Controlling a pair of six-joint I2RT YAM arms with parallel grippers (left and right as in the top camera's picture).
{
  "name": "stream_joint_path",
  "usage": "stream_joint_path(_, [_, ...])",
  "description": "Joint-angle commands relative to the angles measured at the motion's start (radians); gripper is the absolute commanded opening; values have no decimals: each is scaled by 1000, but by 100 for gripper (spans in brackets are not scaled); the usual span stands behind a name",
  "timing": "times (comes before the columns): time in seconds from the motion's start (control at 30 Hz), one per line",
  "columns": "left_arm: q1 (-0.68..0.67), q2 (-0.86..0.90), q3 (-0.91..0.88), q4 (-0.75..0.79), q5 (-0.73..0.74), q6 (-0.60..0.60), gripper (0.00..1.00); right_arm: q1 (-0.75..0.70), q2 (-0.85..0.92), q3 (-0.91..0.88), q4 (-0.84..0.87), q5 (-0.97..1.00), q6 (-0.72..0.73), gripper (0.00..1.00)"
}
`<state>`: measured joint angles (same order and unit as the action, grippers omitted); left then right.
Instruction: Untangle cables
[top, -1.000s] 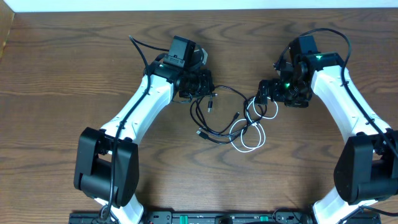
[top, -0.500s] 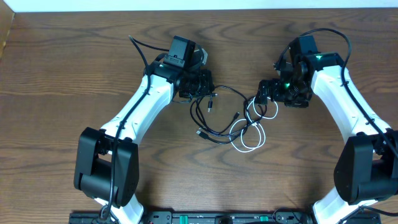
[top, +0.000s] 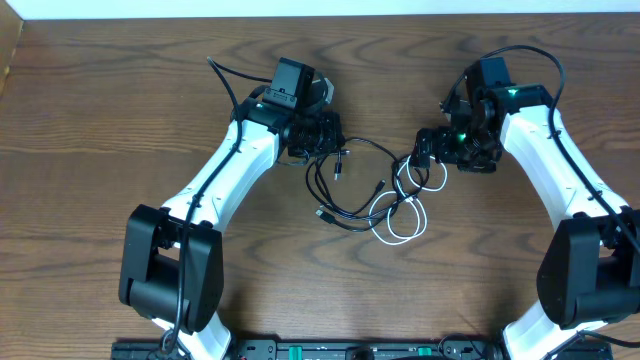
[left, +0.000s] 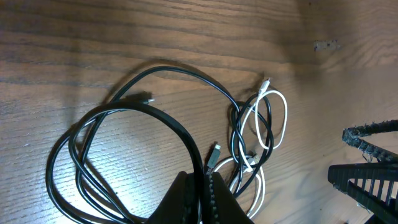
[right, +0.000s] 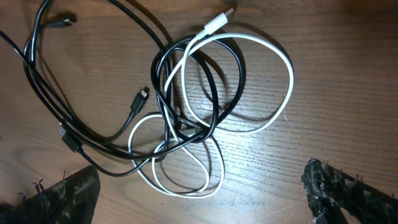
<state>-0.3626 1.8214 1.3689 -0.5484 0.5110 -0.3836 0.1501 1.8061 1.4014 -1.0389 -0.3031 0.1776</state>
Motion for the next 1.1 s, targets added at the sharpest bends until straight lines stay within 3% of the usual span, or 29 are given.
stream_joint_path(0.0, [2, -13, 3, 5, -2, 24, 7, 9, 6, 3, -1, -10, -3, 99])
stream_joint_path(1.07, [2, -13, 3, 16, -3, 35, 8, 9, 6, 3, -1, -10, -3, 99])
